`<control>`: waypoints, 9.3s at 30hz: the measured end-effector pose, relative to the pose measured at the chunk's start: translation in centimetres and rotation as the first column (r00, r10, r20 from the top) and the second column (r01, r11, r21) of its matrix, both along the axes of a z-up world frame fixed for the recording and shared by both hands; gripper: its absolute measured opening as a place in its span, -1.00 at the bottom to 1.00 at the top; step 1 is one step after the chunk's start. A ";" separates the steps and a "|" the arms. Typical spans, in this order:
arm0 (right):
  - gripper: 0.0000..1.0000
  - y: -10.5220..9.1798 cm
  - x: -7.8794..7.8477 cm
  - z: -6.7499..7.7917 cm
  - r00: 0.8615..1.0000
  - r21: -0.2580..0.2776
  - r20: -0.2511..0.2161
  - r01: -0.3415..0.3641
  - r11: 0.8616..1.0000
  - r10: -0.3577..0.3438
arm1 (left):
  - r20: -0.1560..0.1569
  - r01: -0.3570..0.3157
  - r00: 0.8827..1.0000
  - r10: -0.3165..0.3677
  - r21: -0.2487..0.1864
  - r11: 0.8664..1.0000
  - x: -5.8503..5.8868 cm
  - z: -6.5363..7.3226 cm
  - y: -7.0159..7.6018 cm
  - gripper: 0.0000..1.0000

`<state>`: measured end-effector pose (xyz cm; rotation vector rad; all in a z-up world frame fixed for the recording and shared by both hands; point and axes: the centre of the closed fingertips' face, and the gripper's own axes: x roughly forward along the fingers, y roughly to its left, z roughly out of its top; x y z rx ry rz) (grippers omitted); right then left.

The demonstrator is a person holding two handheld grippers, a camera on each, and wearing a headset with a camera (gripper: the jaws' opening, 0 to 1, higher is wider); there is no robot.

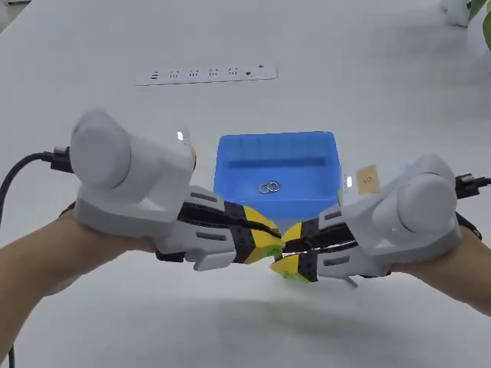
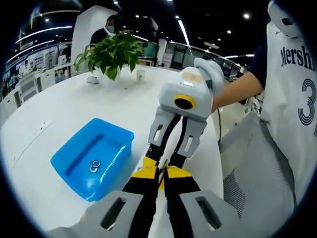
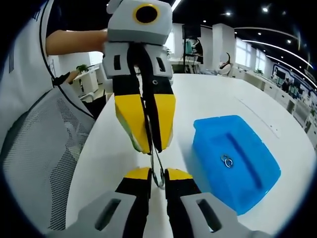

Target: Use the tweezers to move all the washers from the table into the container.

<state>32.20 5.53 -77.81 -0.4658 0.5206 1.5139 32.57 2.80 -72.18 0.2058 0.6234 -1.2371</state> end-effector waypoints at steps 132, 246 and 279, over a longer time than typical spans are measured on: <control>-0.78 1.3 9.7 2.9 0.988 -0.017 0.148 0.037 0.999 -0.034 | 0.184 0.031 0.982 -0.042 0.063 0.998 8.5 3.3 1.1 -0.87; -0.80 -1.1 1.3 -0.4 0.997 -0.043 0.053 0.052 0.998 -0.050 | 0.042 0.067 0.997 -0.070 0.062 0.996 0.7 0.2 -1.3 -0.85; -0.79 0.2 3.0 6.6 0.986 0.024 0.145 0.073 0.997 -0.076 | 0.174 0.055 0.983 -0.060 0.037 0.998 1.8 7.0 0.0 -0.86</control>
